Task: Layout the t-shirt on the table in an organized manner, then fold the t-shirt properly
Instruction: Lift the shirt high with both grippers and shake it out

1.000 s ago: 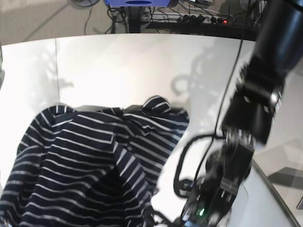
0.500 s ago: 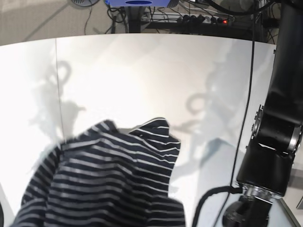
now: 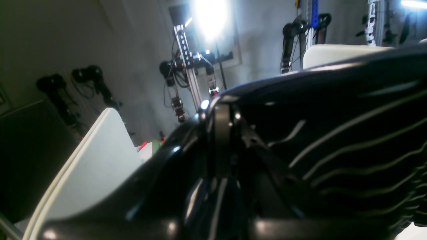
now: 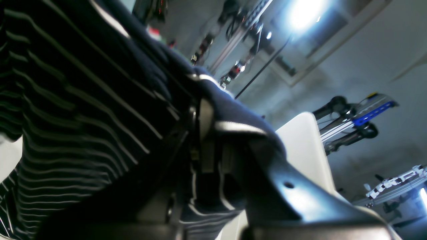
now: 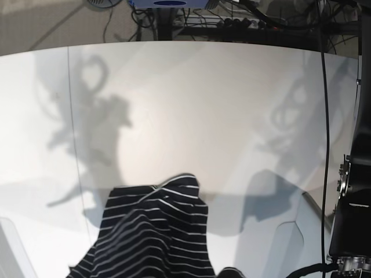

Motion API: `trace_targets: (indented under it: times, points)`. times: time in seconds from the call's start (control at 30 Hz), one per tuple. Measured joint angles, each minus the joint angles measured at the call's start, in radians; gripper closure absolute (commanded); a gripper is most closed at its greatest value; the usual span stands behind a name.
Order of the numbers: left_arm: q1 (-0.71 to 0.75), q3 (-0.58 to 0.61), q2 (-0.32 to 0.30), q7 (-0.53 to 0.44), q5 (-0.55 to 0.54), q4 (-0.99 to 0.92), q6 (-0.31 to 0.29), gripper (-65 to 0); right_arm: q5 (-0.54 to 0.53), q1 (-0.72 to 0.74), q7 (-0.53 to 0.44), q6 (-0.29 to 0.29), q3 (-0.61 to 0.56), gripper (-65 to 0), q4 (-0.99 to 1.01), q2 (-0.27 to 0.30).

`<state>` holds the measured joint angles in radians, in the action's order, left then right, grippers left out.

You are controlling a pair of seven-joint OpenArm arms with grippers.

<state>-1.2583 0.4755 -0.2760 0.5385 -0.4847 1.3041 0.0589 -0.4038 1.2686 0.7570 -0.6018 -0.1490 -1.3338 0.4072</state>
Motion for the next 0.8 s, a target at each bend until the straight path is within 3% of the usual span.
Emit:
trace_targets:
  times: [0.33, 0.47, 0.6, 0.8]
  points:
    - [0.001, 0.002, -0.013, 0.004, -0.018, -0.002, -0.014, 0.0, -0.007, -0.008, -0.036, -0.008, -0.002, -0.6, 0.092, 0.003]
    - [-0.003, 0.005, -0.011, 0.003, -0.019, 0.003, -0.014, 0.0, 0.081, -0.001, -0.019, -0.005, -0.032, -0.6, 0.077, -0.003]
    - [0.002, 0.005, -0.01, 0.005, -0.017, 0.018, -0.012, 0.0, 0.099, -0.012, 0.026, -0.005, -0.037, -0.6, 0.025, -0.006]
    - [0.104, -0.001, -0.019, -0.002, 0.0, 0.049, -0.007, 0.0, 0.103, -0.156, -0.025, 0.008, -0.028, -0.6, -0.01, -0.001]
